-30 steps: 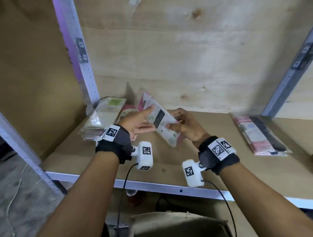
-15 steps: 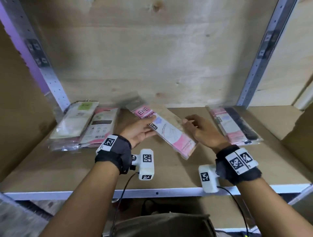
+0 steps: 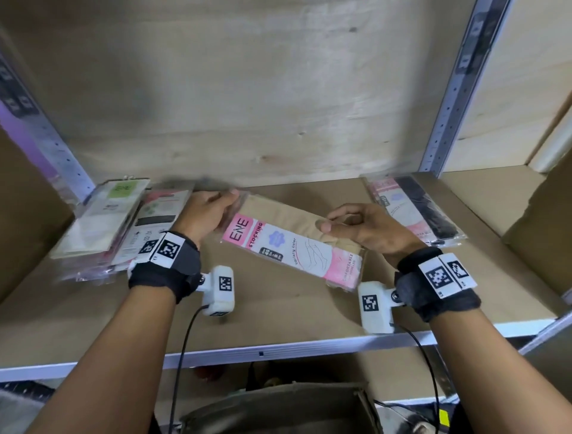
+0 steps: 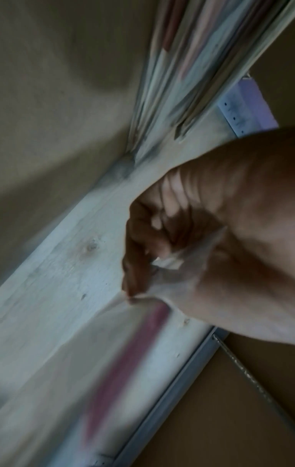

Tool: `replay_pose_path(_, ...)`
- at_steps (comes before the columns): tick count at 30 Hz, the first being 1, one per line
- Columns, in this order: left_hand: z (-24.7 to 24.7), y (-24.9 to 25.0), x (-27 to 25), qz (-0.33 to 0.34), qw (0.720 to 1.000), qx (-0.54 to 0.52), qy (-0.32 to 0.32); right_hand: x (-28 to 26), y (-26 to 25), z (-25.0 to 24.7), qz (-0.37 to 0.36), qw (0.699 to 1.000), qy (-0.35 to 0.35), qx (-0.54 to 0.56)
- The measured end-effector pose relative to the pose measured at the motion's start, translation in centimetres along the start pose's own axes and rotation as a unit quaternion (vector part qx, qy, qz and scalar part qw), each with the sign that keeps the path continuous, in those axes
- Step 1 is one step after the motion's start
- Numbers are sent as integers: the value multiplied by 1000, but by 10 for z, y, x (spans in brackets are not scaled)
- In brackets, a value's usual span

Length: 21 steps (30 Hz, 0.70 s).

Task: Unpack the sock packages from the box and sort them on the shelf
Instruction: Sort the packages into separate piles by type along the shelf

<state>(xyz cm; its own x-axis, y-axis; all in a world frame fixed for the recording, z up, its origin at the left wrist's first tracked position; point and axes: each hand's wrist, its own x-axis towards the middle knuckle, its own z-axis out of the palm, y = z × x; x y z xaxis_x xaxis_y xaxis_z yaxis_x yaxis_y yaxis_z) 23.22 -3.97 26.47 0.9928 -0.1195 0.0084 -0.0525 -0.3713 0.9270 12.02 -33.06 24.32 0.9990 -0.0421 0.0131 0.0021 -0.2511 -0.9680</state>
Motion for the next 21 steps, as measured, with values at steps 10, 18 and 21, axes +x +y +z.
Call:
replay_pose_path(10, 14, -3, -7, 15, 987, -59, 146, -3, 8, 24, 146, 966, 85, 197)
replay_pose_path(18, 18, 16, -30, -87, 932, -348, 55, -8, 0, 35, 13, 981, 130, 146)
replay_pose_path(21, 11, 16, -32, -71, 946, -314, 38, -11, -2, 38, -9, 980, 105, 169)
